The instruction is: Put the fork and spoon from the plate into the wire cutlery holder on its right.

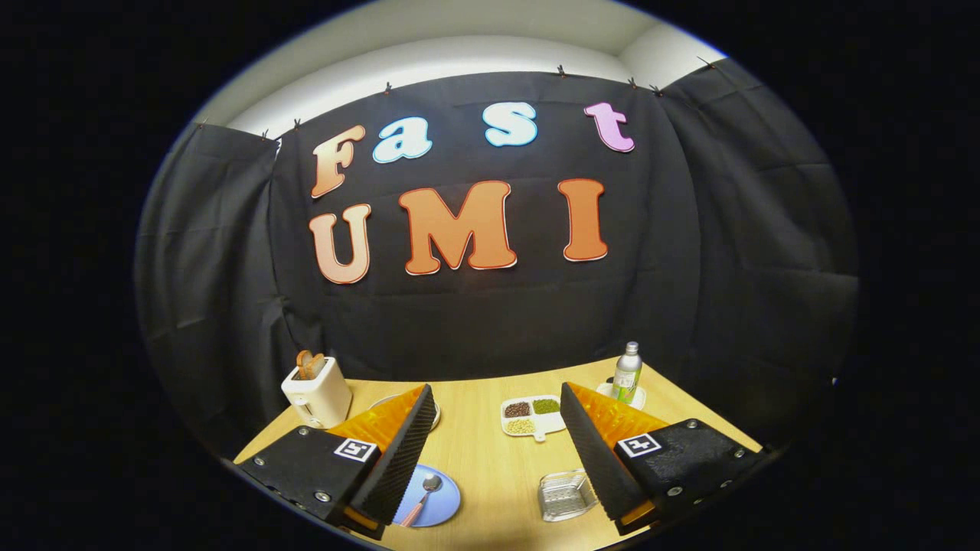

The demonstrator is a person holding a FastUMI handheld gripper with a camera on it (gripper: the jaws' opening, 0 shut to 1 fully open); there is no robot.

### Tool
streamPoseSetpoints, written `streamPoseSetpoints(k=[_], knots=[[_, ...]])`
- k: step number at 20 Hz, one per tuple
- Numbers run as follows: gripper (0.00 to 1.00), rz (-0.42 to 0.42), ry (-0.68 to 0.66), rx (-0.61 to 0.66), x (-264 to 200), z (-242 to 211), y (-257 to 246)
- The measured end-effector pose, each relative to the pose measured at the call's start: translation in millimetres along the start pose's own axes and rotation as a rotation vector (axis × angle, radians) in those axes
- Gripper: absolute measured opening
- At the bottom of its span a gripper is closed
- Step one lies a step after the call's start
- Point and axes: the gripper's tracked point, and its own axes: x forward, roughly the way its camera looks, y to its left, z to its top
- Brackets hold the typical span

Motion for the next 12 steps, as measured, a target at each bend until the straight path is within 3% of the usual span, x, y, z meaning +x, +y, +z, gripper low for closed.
streamPoseSetpoints(k=[7,12], knots=[[0.98,-0.024,0.039,-0.001,-8.6,-30.8,25.2],[0.98,-0.034,0.141,0.001,-7.3,-94.4,64.5]])
